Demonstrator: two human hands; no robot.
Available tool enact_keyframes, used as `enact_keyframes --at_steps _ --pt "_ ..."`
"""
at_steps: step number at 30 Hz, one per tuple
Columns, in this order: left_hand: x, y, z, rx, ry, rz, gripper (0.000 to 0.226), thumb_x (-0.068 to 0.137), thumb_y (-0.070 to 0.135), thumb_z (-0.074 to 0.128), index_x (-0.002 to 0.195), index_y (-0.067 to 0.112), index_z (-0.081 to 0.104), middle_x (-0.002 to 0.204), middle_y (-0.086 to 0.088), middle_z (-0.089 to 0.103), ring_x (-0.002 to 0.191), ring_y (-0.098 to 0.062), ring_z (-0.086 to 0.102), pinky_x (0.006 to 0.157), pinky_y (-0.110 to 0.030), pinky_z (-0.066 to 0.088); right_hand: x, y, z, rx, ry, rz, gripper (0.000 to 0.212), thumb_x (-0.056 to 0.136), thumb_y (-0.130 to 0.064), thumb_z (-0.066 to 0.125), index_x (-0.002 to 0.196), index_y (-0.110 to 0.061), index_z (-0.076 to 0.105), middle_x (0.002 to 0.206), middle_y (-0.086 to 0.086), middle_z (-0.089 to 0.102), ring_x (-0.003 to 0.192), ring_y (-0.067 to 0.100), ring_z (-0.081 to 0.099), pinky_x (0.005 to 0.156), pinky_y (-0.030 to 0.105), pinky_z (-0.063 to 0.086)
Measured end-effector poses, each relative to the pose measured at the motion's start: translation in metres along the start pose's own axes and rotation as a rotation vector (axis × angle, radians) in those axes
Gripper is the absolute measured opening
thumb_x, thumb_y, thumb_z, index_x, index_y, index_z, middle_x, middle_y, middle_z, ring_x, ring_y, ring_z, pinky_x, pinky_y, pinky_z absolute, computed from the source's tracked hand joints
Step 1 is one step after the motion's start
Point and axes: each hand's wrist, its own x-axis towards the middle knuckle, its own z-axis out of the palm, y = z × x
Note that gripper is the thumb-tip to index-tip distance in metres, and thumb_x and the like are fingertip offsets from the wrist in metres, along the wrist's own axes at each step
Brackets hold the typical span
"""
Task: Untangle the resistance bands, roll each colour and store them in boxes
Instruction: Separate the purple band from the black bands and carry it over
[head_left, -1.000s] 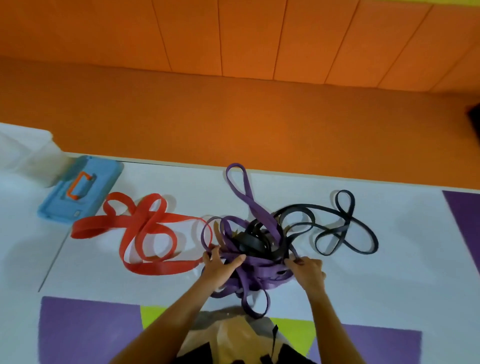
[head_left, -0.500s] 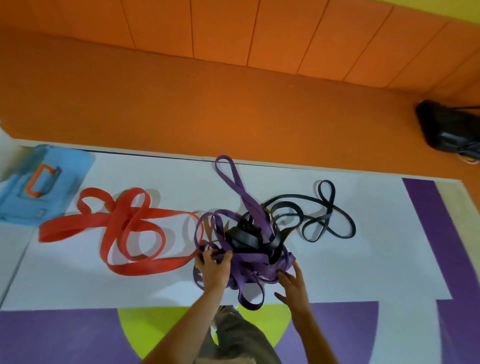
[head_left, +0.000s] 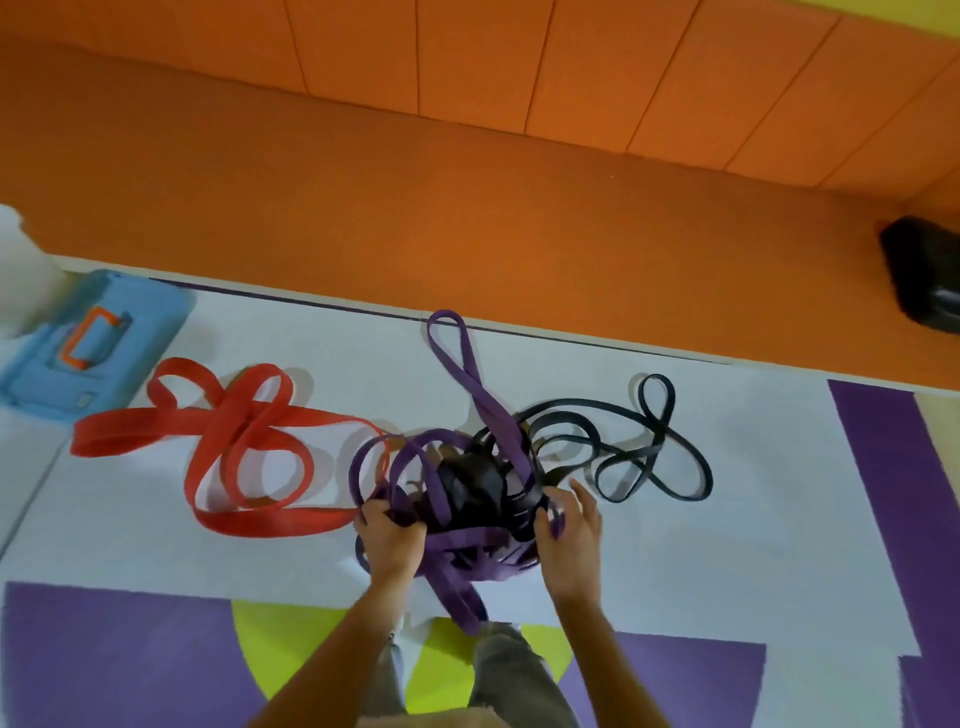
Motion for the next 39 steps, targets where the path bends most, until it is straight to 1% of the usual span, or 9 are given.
enact_keyframes --at_steps 3,8,12,15,20,24,26,33,39 --pt "-0.013 -0.003 0.002 -0.077 0.071 0.083 0.034 0.075 -0.008 0.074 0.105 0.001 0.06 0.121 -0.026 0.057 0.106 -0.043 0.062 0.096 -0.052 0.054 0.025 -0.022 0.01 -0.005 -0.247 -0.293 0.046 0.099 -0.017 0.069 0.144 -0.02 0.057 0.151 0.006 0.049 0.142 0.028 0.045 0.116 0.047 0.045" --pt "-0.045 0.007 0.007 -0.117 0.156 0.221 0.053 0.075 -0.015 0.068 0.105 0.027 0.054 0.122 -0.004 0.051 0.105 -0.018 0.056 0.089 -0.025 0.05 0.053 -0.035 0.042 -0.425 -0.673 -0.272 0.075 0.098 -0.043 0.069 0.161 -0.039 0.03 0.171 0.015 0.013 0.156 0.042 0.016 0.122 0.054 0.034" --pt "-0.056 0.003 0.005 -0.183 0.205 0.236 0.057 0.077 -0.022 0.06 0.109 0.025 0.058 0.118 -0.01 0.055 0.098 -0.03 0.06 0.086 -0.044 0.06 0.074 -0.023 0.044 -0.724 -0.767 -0.342 0.076 0.092 -0.052 0.07 0.157 -0.041 0.034 0.165 0.015 0.022 0.15 0.042 0.024 0.121 0.057 0.032" --pt "-0.059 0.005 0.011 -0.189 0.187 0.232 0.054 0.079 -0.021 0.061 0.119 0.014 0.059 0.119 -0.013 0.057 0.108 -0.036 0.061 0.095 -0.057 0.057 0.078 -0.008 0.039 -0.803 -0.709 -0.453 0.068 0.09 -0.041 0.077 0.15 -0.031 0.047 0.162 0.014 0.026 0.147 0.039 0.032 0.118 0.054 0.037" --pt "-0.061 0.022 0.032 -0.081 0.063 0.221 0.053 0.093 0.002 0.074 0.142 0.012 0.055 0.146 -0.012 0.045 0.135 -0.031 0.051 0.115 -0.047 0.048 0.076 0.008 0.022 -0.651 -0.651 -0.431 0.052 0.087 -0.017 0.072 0.135 -0.028 0.055 0.148 0.011 0.04 0.124 0.037 0.057 0.094 0.045 0.057" --pt "-0.057 0.033 0.042 0.002 0.001 0.139 0.089 0.082 0.036 0.092 0.154 0.011 0.046 0.162 -0.012 0.033 0.144 -0.032 0.043 0.117 -0.048 0.045 0.095 0.004 -0.001 -0.384 -0.599 -0.369 0.031 0.077 -0.025 0.076 0.099 -0.027 0.055 0.111 -0.003 0.055 0.089 0.026 0.063 0.078 0.038 0.055" --pt "-0.054 0.039 0.045 0.052 -0.025 0.182 0.093 0.078 0.034 0.095 0.154 0.01 0.047 0.161 -0.012 0.03 0.139 -0.032 0.046 0.112 -0.043 0.049 0.104 0.004 -0.013 -0.234 -0.597 -0.312 0.032 0.072 -0.027 0.081 0.094 -0.03 0.057 0.103 -0.008 0.059 0.086 0.02 0.063 0.076 0.037 0.055" --pt "-0.033 0.068 0.045 0.028 0.025 0.426 0.032 0.092 -0.001 0.067 0.1 0.03 0.063 0.113 0.001 0.059 0.095 0.007 0.059 0.082 -0.013 0.05 0.113 0.005 -0.041 -0.02 -0.488 -0.238 0.033 0.069 -0.028 0.085 0.085 -0.039 0.059 0.095 -0.013 0.062 0.083 0.002 0.06 0.071 0.017 0.045" --pt "0.008 0.068 0.028 -0.18 0.047 0.284 0.016 0.105 -0.001 0.048 0.11 0.005 0.061 0.107 -0.023 0.062 0.085 -0.032 0.064 0.075 -0.043 0.057 0.107 0.011 -0.06 0.161 -0.266 -0.048 0.049 0.073 -0.009 0.082 0.108 -0.04 0.067 0.119 -0.006 0.064 0.102 0.01 0.065 0.09 0.025 0.052"
